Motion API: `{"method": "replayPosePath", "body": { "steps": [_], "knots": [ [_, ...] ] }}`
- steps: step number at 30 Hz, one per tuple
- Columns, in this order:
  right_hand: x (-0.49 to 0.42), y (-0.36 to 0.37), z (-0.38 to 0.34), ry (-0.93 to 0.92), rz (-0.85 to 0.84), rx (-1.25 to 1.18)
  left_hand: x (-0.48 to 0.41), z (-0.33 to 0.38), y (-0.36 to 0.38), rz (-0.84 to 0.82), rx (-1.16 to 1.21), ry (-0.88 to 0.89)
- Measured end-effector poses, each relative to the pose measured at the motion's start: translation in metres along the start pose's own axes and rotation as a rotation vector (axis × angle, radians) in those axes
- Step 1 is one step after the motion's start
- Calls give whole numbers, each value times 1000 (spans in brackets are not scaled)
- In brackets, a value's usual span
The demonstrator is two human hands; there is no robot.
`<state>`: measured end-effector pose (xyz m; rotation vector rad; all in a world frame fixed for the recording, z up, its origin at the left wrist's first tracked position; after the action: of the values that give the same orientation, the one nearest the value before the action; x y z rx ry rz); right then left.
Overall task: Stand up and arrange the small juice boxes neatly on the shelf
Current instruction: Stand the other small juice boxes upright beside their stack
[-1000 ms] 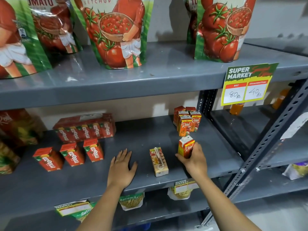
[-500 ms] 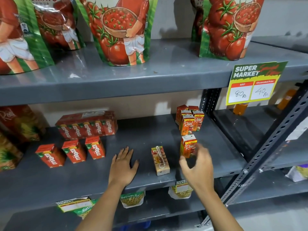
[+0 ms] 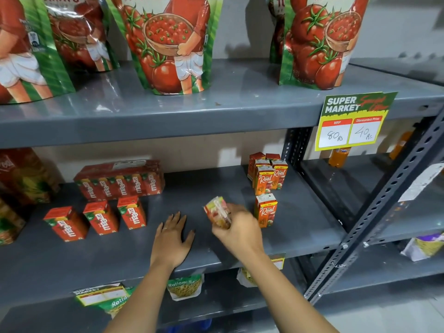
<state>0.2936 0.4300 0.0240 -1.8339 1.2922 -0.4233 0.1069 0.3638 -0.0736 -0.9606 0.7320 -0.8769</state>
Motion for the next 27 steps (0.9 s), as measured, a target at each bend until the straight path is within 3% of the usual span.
{"method": "replayPosePath", "body": {
  "steps": [4,6,11,20,24,27],
  "knots": [
    [13,-95,37,109,494,-363,1,2,0,4,-27,-1],
    [9,-122,77,197,630,-482,0,3,0,-1,-34,-5],
    [-23,-90,163,406,452,-417,1,3,0,1,-33,-15],
    [-29,-56,191,266,199,-383,1,3,-1,2,-28,-5],
    [-26,-69,198,278,264,-248,0,3,0,4,-35,-3],
    [-31,-67,192,245,170,-280,0,2,-1,3,-34,-7]
  ]
}}
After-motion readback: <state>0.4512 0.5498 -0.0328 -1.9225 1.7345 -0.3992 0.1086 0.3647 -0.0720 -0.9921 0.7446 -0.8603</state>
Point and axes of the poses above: each hand's wrist, its own x-axis away from the middle knuckle, its own y-axis out of the palm, z = x × y, the point moved 8 cm from there along -x, towards the middle knuckle, and after that the axes turned 1 degree about y, right-handed, at the moved point
